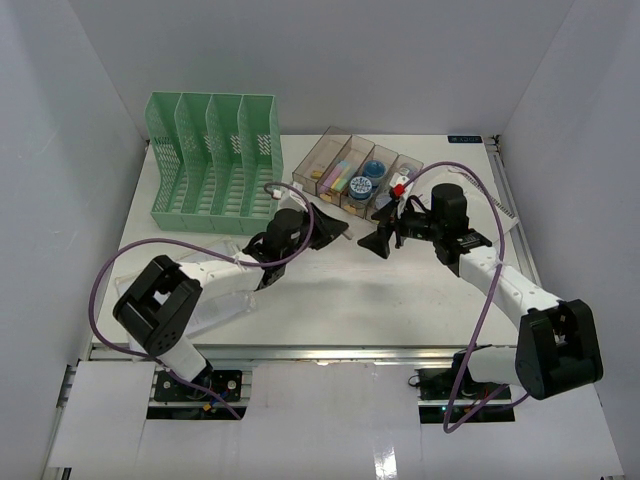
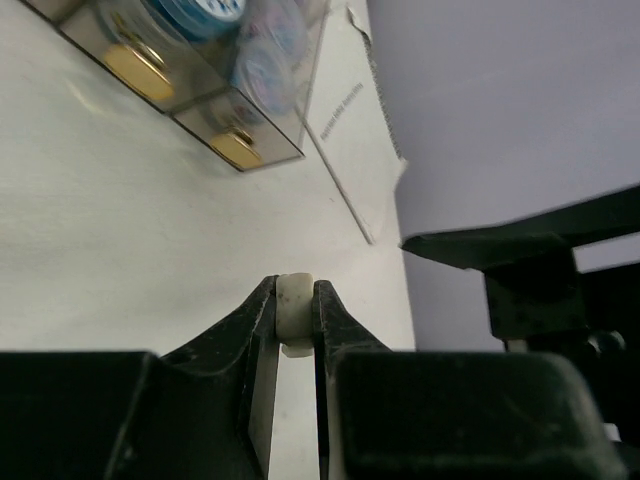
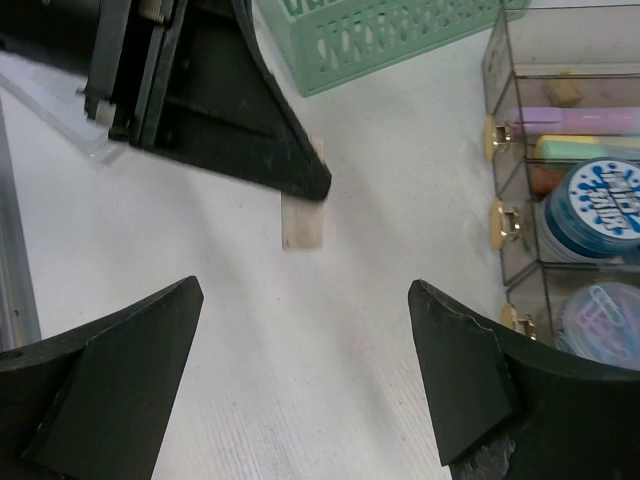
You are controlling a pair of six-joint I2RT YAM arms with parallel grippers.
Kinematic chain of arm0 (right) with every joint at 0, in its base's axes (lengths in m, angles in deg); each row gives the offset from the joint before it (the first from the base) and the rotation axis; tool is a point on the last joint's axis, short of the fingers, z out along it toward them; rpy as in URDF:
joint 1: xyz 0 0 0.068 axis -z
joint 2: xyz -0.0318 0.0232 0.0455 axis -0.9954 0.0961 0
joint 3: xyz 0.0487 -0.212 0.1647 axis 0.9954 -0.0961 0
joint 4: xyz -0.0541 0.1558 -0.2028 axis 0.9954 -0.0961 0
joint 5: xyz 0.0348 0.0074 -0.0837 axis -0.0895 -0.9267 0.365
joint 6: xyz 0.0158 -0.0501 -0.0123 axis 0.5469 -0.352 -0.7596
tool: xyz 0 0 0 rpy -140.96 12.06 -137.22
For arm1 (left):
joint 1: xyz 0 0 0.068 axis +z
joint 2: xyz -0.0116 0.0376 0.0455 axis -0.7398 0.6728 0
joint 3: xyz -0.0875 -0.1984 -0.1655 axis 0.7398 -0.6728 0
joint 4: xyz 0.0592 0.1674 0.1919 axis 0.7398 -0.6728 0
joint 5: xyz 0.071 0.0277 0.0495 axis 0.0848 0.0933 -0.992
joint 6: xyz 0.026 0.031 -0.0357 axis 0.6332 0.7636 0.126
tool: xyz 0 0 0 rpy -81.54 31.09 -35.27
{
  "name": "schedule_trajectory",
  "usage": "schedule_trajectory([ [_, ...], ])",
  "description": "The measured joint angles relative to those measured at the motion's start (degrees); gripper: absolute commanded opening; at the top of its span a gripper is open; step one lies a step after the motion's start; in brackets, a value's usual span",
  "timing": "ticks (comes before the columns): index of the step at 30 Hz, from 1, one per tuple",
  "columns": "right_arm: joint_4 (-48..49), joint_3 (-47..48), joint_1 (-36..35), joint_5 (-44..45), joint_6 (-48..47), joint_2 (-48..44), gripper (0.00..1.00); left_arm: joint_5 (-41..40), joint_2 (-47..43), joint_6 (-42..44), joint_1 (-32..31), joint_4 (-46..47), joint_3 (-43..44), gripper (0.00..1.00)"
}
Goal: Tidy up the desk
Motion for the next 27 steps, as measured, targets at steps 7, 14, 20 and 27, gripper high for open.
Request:
schedule_trajectory([
  [7, -1.04, 0.00, 4.17, -0.15, -1.90, -2.34, 0.90, -0.26, 2.66, 17.57, 9.38, -15.04, 16.16, 0.00],
  [14, -1.15, 0.00, 4.29, -0.41, -2.62, -2.91, 0.90, -4.52, 15.25, 35.68, 11.13, -24.89, 38.40, 0.00],
  [20, -1.31, 0.00, 4.87, -0.58, -3.28, -2.91, 0.90, -9.23, 27.80, 47.37, 11.13, -29.48, 50.74, 0.00],
  [27, -1.49, 0.00, 6.05, -0.82, -3.44, -2.90, 0.90, -11.92, 37.59, 53.26, 11.24, -32.55, 58.94, 0.05],
])
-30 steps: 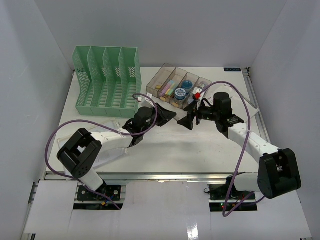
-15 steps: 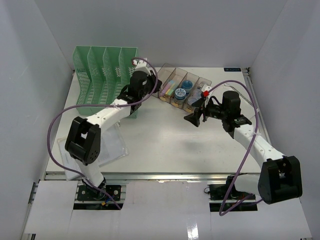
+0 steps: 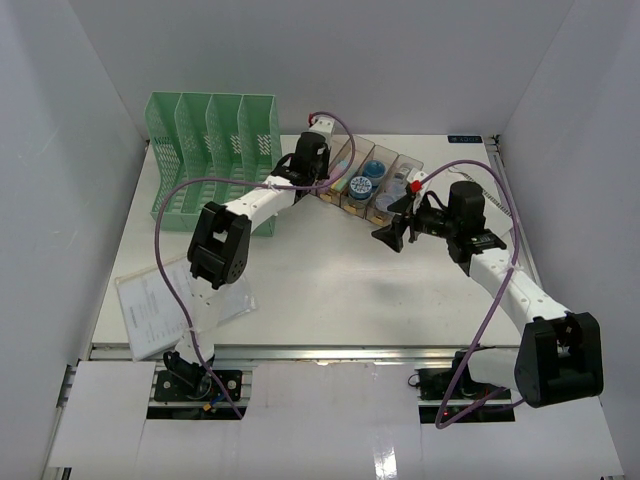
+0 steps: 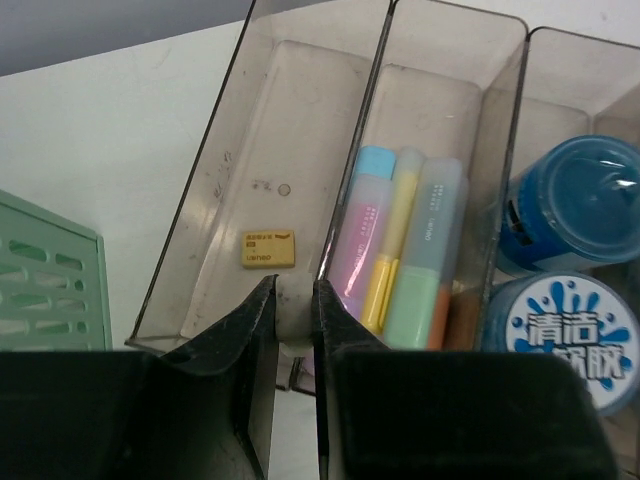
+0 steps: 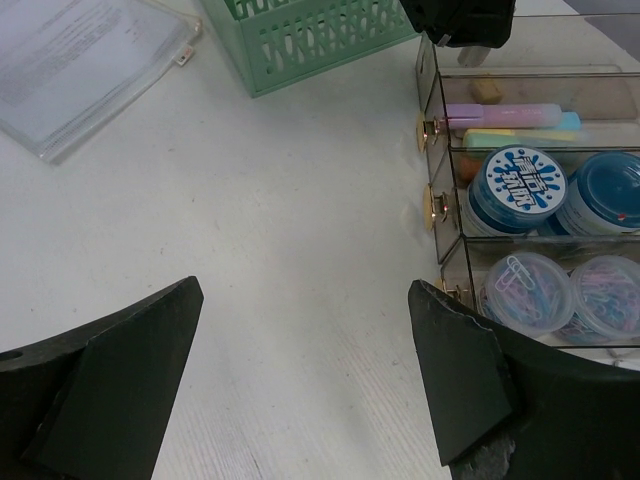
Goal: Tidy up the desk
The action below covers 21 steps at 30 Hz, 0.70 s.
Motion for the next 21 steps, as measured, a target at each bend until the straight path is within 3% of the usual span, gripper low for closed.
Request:
schedule_trajectory([
  [5, -0.04, 0.00, 0.84, -0.05, -0.59, 0.16, 0.90, -1.23, 3.10, 2.64, 0.02, -1.15, 3.07, 0.17],
  [7, -0.10, 0.00, 1.27, -0.06, -1.08, 0.28, 0.90, -1.60, 3.57, 3.42, 0.07, -1.22, 3.67, 0.37],
  [8, -0.24, 0.00, 1.53, -0.04, -1.31, 0.29, 0.90, -1.79, 3.72, 3.73, 0.24, -1.27, 3.87, 0.40],
  [11, -0.55, 0.00, 2.34, 0.02, -1.99, 0.37, 0.90, -2.12, 3.78, 4.42, 0.39, -1.70, 4.08, 0.70],
  [12, -0.65, 0.00, 2.75, 0.06, -2.36, 0.39, 0.90, -2.15, 3.78, 4.62, 0.41, -1.92, 4.18, 0.75],
  [21, -0.35, -3.47, 8.18, 6.34, -8.89, -0.68, 0.90, 3.01, 2.70, 4.71, 0.67, -6.58, 6.29, 0.90],
])
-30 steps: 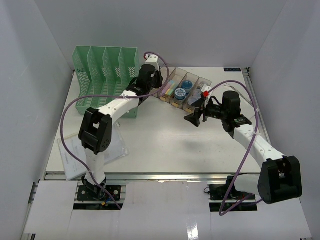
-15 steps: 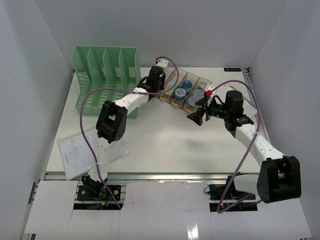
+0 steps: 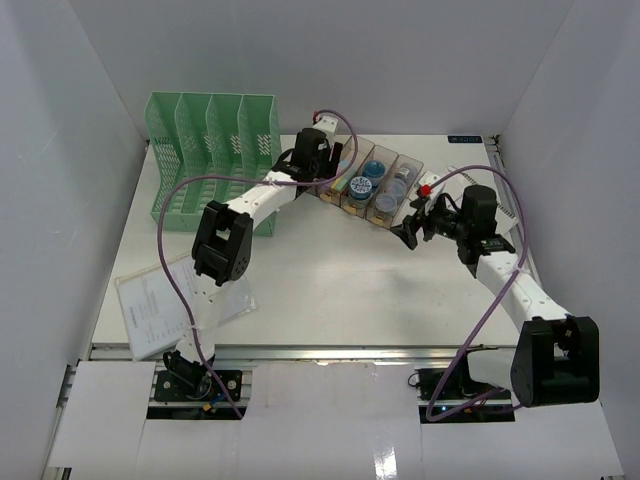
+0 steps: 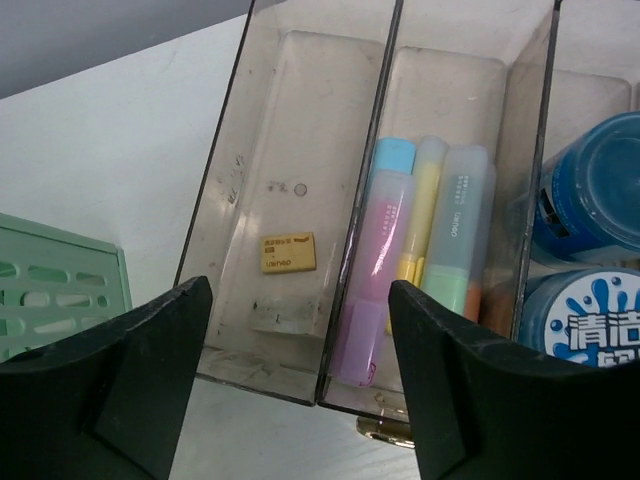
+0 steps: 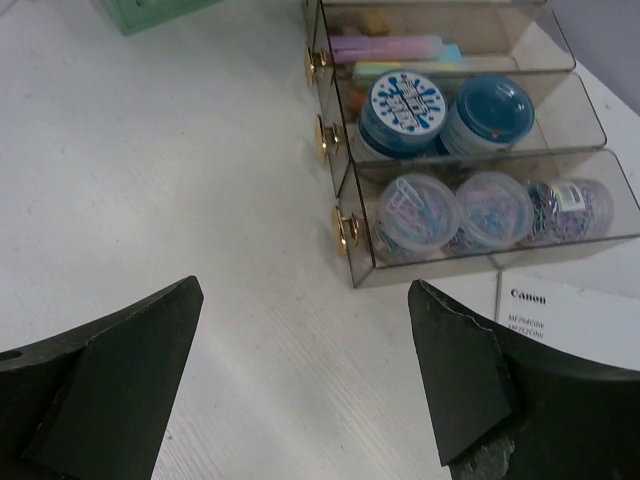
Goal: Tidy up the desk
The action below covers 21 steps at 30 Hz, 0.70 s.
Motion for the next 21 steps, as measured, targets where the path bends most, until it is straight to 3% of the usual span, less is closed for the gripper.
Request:
schedule_trajectory([
  [2, -0.05, -0.47, 2.63, 0.52, 0.02, 0.29, 0.90, 2.05, -1.46, -0.35, 0.05, -1.29, -0.37, 0.92],
  [5, -3.15, 1.89, 7.47, -0.07, -1.23, 3.77, 0.90, 9.03, -9.41, -1.96, 0.18, -0.88, -8.43, 0.94],
  [12, -6.31, 4.91, 10.54, 9.42, -5.13, 11.91, 0.95, 23.80, -42.97, -5.44, 0.29, 4.70, -39.08, 0.98],
  [16, -10.74, 11.60, 10.42, 14.17, -8.32, 19.61, 0.97, 27.77, -58.92, -6.73, 0.56, 11.81, -54.64, 0.98],
  [21, -16.05, 21.45, 10.40, 18.25, -10.77, 29.73, 0.98, 29.11, -66.00, -6.99, 1.12, 13.64, -64.43, 0.98],
])
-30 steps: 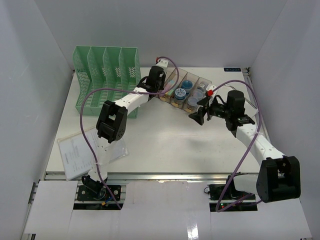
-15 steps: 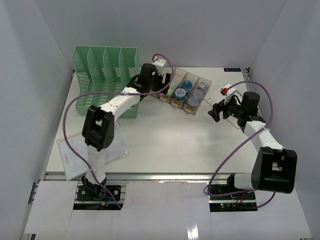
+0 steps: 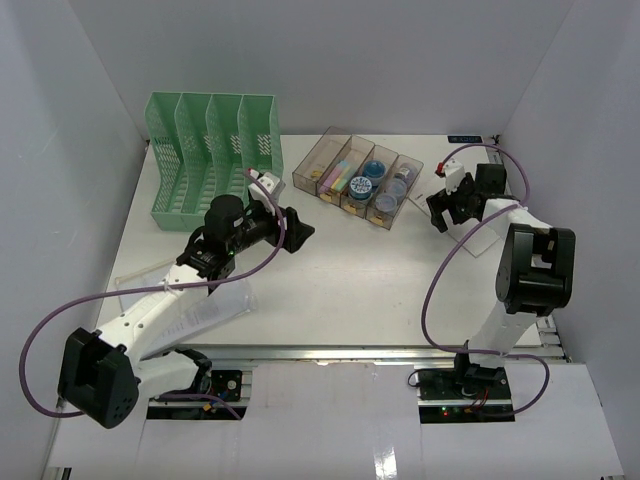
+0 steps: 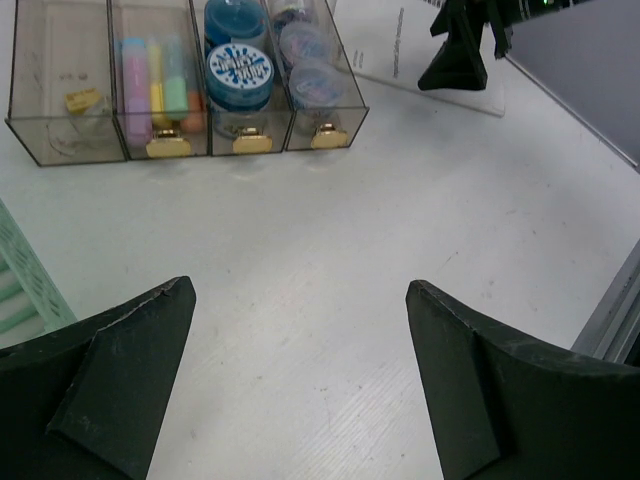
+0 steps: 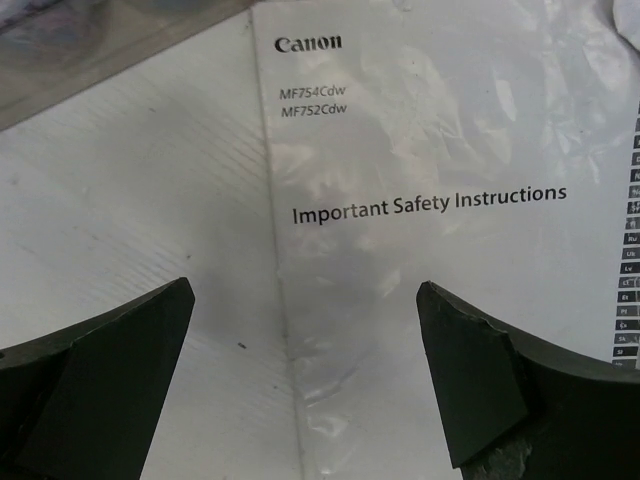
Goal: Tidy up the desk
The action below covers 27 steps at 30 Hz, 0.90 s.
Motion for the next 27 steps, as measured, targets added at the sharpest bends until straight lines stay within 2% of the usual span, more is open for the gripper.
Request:
schedule_trajectory([
  [6, -4.78, 6.60, -0.17, 2.55, -1.08, 8.01, 0.93, 0.02, -2.21, 0.11, 0.08, -0.79, -3.00, 0.98],
  [13, -6.79, 9.73, -0.33, 3.92, -1.14, 11.96, 0.85, 0.03, -4.92, 0.48, 0.08, -0.39, -3.00, 0.98],
  [16, -6.88, 10.51, -0.33, 4.20, -1.25, 12.67, 0.76, 0.10, -4.92, 0.48, 0.08, -0.43, -3.00, 0.98],
  [24, -7.02, 10.51, -0.83, 4.62, -3.62, 12.86, 0.37, 1.49, -4.86, 0.44, 0.08, -0.39, -3.00, 0.98],
  [27, -6.98, 10.32, -1.17, 4.89, -4.96, 12.80, 0.31, 2.26, -4.81, 0.38, 0.08, -0.35, -3.00, 0.98],
])
